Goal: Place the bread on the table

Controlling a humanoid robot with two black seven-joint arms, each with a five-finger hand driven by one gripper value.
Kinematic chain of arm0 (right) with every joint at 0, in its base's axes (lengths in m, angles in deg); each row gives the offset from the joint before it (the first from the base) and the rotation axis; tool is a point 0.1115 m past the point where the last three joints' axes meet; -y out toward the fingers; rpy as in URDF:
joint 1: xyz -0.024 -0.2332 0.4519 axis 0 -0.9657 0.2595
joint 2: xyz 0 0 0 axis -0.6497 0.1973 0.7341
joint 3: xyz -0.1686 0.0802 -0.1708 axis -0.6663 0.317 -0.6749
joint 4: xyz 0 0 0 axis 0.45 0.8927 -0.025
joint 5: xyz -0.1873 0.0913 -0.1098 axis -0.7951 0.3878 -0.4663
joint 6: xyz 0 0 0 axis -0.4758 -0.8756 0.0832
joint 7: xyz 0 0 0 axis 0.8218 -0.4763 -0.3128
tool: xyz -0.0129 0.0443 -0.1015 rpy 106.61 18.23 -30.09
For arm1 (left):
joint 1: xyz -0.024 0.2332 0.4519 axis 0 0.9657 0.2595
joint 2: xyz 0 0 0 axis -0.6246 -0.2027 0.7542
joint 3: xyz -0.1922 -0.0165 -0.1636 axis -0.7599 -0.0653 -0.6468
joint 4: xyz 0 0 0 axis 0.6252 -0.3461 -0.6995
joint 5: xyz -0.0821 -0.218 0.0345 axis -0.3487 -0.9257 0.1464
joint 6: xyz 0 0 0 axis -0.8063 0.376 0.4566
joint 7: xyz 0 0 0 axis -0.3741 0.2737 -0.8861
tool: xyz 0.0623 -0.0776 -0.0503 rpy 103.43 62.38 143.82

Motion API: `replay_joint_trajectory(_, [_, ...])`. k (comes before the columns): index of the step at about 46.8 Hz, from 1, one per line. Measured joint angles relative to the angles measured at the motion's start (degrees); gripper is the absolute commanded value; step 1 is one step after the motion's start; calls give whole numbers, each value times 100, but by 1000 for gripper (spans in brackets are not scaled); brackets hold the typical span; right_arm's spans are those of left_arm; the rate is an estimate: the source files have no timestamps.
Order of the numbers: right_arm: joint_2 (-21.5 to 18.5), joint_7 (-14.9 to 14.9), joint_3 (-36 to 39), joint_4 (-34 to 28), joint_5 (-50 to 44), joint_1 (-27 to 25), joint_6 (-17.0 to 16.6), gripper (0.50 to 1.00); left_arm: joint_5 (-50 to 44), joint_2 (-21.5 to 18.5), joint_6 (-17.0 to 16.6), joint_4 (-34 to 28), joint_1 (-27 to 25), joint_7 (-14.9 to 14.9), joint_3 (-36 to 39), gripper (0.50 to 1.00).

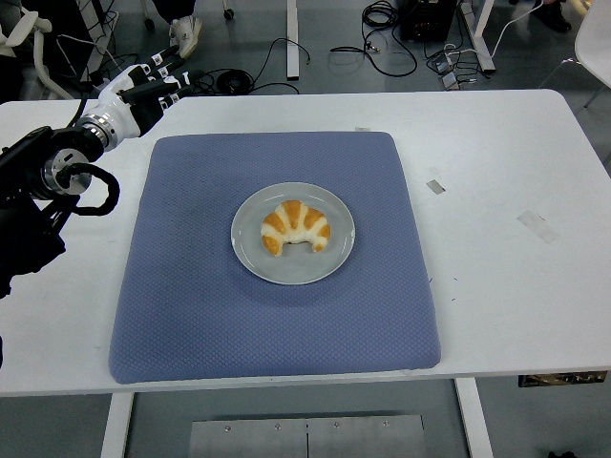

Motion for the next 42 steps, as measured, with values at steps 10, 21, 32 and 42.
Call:
replay_joint_trajectory(10, [0,0,0,-1,0,0,0,1000,-6,-16,-9,0,0,-8,-29,984])
replay_joint_trajectory(21, [0,0,0,-2,0,0,0,1000,-26,-35,23,0,9,-15,-45,984])
replay_joint_trajectory(32, [0,-1,0,-2,0,0,0,1000,-18,32,176,-24,-4,-22,-51,984])
replay_joint_trajectory(42, [0,-1,0,-2,0,-1,0,1000,-18,71,125,-45,-96,-25,-45,984])
